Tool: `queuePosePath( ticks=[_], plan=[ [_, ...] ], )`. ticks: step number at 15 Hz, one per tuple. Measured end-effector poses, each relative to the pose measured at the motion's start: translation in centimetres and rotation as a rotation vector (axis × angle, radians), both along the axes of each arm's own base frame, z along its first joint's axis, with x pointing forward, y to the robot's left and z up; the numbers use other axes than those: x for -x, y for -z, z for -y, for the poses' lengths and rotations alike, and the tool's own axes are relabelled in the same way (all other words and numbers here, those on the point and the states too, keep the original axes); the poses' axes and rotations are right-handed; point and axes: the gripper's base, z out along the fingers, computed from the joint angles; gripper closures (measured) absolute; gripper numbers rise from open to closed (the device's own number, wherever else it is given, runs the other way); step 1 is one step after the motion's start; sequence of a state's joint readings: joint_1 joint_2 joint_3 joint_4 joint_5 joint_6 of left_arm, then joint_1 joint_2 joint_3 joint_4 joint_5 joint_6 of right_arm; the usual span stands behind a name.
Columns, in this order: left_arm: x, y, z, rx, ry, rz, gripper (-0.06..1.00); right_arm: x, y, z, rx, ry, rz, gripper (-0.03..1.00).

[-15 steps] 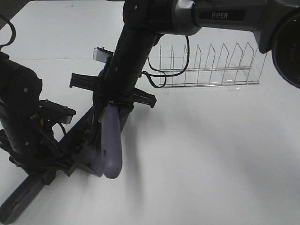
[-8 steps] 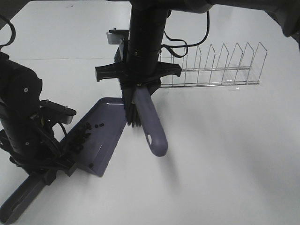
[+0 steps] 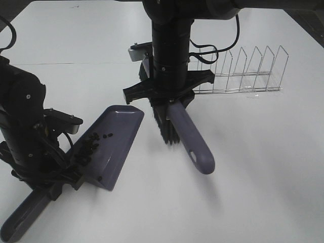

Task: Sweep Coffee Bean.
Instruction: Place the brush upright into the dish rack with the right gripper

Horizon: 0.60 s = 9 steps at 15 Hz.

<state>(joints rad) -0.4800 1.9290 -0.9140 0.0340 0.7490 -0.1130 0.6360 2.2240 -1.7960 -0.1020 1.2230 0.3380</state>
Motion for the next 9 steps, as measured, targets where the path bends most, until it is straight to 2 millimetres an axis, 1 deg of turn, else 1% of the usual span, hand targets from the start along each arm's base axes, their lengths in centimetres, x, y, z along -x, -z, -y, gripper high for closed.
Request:
queuePosePath(
  ticks=[2, 5, 6, 9],
  plan=[
    [0.0, 0.0, 0.0, 0.001, -0.002, -0.001, 0.61, 0.1, -0.1, 1.2, 0.063, -0.017, 0.024, 0.67],
    [0.0, 0.0, 0.0, 0.002, -0.002, -0.001, 0.61, 0.6, 0.2, 3.5, 0.079, 0.027, -0.027, 0.67],
    [0.0, 0.0, 0.0, 0.002, -0.005, 0.000, 0.61, 1.2, 0.7, 5.8, 0.067, 0.074, -0.097, 0.67],
    [0.0, 0.0, 0.0, 0.002, -0.005, 0.000, 0.61, 1.8, 1.2, 10.2, 0.077, 0.157, -0.169, 0.67]
  ],
)
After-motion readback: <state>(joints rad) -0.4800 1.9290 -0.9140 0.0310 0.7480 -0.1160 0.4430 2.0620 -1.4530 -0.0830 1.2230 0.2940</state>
